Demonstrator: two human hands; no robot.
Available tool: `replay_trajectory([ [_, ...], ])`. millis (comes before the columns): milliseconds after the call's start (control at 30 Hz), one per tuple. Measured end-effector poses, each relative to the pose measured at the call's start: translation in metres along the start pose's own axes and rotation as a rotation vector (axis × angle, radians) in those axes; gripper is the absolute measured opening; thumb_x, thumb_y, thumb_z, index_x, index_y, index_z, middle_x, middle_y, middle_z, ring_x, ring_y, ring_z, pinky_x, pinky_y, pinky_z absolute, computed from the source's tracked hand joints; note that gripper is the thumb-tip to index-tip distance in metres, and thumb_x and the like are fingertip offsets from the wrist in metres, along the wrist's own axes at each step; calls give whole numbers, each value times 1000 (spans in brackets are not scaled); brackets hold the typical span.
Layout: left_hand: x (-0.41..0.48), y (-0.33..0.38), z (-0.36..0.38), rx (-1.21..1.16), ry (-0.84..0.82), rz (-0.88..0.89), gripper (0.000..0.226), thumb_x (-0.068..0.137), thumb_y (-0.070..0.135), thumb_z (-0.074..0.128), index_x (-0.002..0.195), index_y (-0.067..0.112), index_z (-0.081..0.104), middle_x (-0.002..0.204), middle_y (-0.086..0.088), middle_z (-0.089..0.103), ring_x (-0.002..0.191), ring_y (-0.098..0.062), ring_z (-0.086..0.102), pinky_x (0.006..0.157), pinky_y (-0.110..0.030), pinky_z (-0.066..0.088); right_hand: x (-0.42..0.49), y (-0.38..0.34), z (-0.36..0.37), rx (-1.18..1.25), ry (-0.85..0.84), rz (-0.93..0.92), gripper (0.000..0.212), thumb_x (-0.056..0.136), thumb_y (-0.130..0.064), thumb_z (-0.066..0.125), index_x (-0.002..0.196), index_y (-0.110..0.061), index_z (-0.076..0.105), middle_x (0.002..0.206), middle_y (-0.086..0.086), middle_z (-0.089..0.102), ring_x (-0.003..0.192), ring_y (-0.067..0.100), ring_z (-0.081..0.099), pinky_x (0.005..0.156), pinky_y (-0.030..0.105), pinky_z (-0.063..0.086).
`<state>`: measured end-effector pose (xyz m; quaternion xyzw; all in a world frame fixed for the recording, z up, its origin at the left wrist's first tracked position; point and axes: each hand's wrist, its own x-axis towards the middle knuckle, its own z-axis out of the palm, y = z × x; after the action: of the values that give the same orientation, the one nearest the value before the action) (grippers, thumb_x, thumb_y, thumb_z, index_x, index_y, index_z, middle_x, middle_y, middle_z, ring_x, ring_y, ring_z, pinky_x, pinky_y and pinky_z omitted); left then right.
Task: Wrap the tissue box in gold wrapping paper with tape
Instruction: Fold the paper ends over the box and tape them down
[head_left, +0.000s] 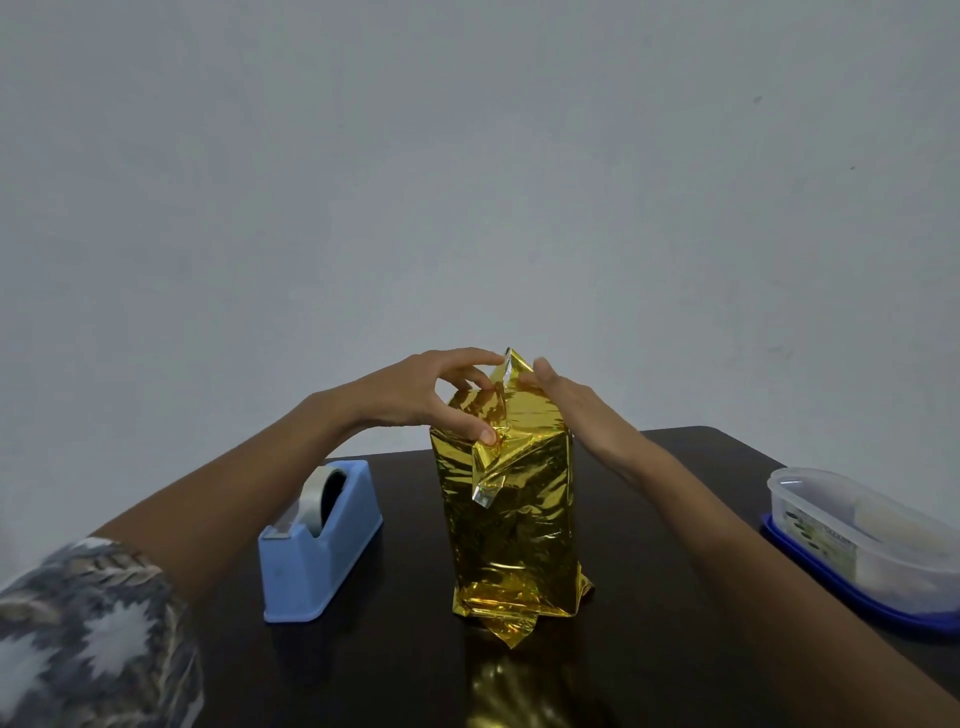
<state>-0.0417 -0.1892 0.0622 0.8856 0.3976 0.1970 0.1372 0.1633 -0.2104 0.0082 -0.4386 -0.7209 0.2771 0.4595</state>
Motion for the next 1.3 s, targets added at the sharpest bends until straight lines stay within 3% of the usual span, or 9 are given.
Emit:
replay_trajectory([
  [167,2,0,-4,-17,-51,-31,57,52,62,71,105,43,57,118,21,54,115,-3,48,82,-22,43,3,7,4,33,-28,-6,87,72,-90,21,138,-36,42,144,-8,44,133,15,40,112,49,29],
  [467,9,2,-4,81,-107,-21,68,60,58,69,123,40,51,127,14,49,115,-8,46,87,-20,40,-2,5,3,78,-23,-4,93,67,-90,23,145,-40,25,152,-9,31,138,16,33,113,51,27],
  [567,11,5,-4,130,-132,-17,79,57,62,67,130,36,49,129,12,46,114,-9,45,91,-23,41,-2,4,2,82,-25,-8,86,74,-83,21,147,-37,22,154,-7,27,140,16,29,114,50,24],
  [800,12,16,-7,199,-209,-40,75,63,53,64,133,36,44,121,9,43,113,-12,44,87,-19,40,-6,-1,1,48,-32,-4,77,80,-72,19,147,-36,20,155,-7,23,141,18,26,115,51,22],
  [933,12,15,-8,232,-203,-39,84,56,67,66,132,39,45,111,23,42,109,-9,45,85,-17,39,-9,-3,0,57,-36,-31,75,84,-68,18,149,-31,19,157,-7,14,144,13,15,114,39,17],
  [1033,12,12,-8,252,-198,-13,105,39,88,58,132,42,45,112,26,41,106,-7,45,87,-19,39,-12,-8,-3,84,68,-121,48,91,-52,38,133,-30,48,153,-9,23,139,8,22,104,26,24],
  [1100,12,12,-7,229,-197,-23,88,44,80,61,126,48,48,115,21,43,107,-8,45,91,-23,40,-11,-12,-5,92,45,-146,34,87,-41,54,117,-30,61,141,-11,40,128,4,37,98,18,34],
  [1167,13,14,-6,210,-203,-38,68,52,72,60,116,52,50,115,18,45,109,-10,45,91,-25,40,-11,-15,-6,55,-55,-140,30,85,-31,63,115,-25,62,120,-17,51,110,-2,48,82,6,39],
  [1300,14,15,-5,250,-207,-35,80,63,60,62,137,36,43,120,12,41,111,-11,42,89,-18,35,-7,-12,-2,5,-85,-111,42,81,-28,70,119,-24,53,110,-12,56,101,2,54,80,12,43],
])
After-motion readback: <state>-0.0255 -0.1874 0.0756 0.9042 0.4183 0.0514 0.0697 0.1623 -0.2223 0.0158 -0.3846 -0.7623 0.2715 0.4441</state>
